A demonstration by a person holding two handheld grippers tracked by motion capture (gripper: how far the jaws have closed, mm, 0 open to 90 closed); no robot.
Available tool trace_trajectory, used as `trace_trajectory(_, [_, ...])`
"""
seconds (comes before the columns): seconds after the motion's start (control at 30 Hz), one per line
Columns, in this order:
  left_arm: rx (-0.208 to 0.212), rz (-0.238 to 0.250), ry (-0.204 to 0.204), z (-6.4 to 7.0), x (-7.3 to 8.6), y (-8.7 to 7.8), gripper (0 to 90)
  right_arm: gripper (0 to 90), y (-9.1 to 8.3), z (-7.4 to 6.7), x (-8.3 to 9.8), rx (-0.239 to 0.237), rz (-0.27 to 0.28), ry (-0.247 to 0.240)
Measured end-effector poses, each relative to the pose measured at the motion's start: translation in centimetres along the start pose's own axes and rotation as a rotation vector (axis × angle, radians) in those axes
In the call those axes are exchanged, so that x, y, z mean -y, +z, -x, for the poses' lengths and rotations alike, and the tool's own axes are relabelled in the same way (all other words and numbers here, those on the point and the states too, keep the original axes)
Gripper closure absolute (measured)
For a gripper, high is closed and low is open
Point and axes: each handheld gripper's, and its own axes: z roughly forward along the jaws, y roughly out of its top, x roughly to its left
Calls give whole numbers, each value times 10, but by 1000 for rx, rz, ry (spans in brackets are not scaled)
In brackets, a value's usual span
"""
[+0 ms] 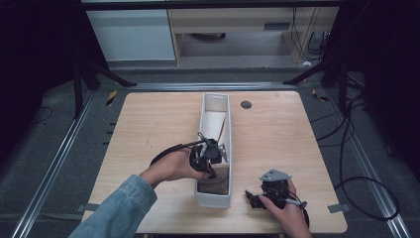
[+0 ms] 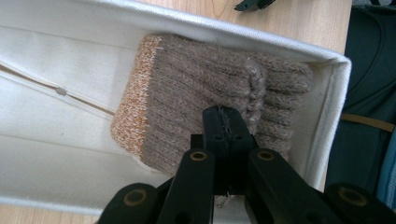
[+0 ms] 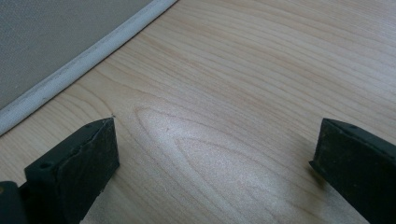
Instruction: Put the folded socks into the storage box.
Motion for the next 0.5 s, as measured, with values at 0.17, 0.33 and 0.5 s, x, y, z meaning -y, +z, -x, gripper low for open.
trace_trajectory(0.17, [-12,-15,-2,2,0,10,900,4,0,0,0,0,-1,2])
trace_trajectory(0.33, [-6,-10,-12,1,0,17,900,4,0,0,0,0,0,1])
trace_trajectory(0.5, [-19,8,-25,-2,2,14,899,4,0,0,0,-1,0,1])
